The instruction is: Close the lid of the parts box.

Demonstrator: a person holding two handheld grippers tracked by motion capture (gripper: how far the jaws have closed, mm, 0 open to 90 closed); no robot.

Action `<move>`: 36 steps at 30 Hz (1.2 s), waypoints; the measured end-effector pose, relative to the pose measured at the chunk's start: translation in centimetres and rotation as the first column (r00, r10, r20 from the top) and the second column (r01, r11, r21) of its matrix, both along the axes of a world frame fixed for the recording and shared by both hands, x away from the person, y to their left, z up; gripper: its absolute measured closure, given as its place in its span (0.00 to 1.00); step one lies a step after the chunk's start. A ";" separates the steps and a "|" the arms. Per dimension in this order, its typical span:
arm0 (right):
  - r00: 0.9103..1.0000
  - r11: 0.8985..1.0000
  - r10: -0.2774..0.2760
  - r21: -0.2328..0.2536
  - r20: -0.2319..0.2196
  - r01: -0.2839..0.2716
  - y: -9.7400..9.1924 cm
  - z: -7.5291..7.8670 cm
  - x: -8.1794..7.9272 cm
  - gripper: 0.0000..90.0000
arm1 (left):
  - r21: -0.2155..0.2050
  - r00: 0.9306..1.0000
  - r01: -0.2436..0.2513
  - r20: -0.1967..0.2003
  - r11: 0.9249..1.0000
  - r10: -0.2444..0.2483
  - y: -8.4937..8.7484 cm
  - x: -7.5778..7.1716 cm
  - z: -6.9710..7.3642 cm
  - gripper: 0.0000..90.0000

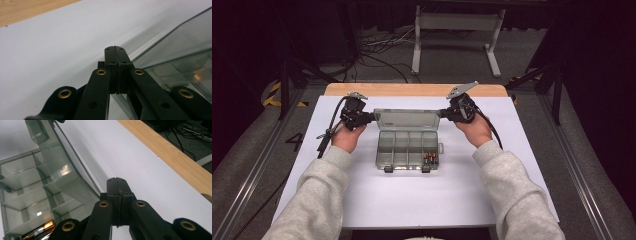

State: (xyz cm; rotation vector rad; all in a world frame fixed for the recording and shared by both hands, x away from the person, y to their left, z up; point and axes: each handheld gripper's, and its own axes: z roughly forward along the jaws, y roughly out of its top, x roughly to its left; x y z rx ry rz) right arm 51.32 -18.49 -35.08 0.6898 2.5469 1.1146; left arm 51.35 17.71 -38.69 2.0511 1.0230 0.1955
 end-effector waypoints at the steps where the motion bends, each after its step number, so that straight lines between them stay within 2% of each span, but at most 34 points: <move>1: 1.000 1.000 0.004 0.003 0.000 -0.004 0.0 0.1 -0.2 1.00 | -0.007 1.000 0.002 0.004 1.000 -0.001 0.1 -0.2 0.1 1.00; 5: 1.000 1.000 0.019 0.015 0.009 -0.019 -0.2 0.4 -1.0 1.00 | -0.022 1.000 0.023 0.016 0.999 -0.023 0.5 -0.8 0.6 1.00; 8: 1.000 0.999 0.029 0.024 0.009 -0.029 -0.3 0.5 -1.5 1.00 | -0.041 0.999 0.034 0.009 0.999 -0.033 0.6 -1.4 0.8 1.00; 15: 0.999 0.998 0.054 0.042 0.004 -0.054 -0.2 0.5 -2.5 1.00 | -0.089 0.997 0.081 0.017 0.993 -0.080 0.7 -2.6 1.0 1.00; 29: 0.994 0.992 0.107 0.070 -0.017 -0.105 0.3 0.7 -4.4 1.00 | -0.115 0.988 0.152 0.024 0.982 -0.150 0.9 -4.6 1.7 1.00; 36: 0.990 0.989 0.139 0.052 -0.033 -0.137 0.5 0.7 -5.5 1.00 | -0.124 0.982 0.186 0.028 0.975 -0.184 1.3 -5.5 1.8 1.00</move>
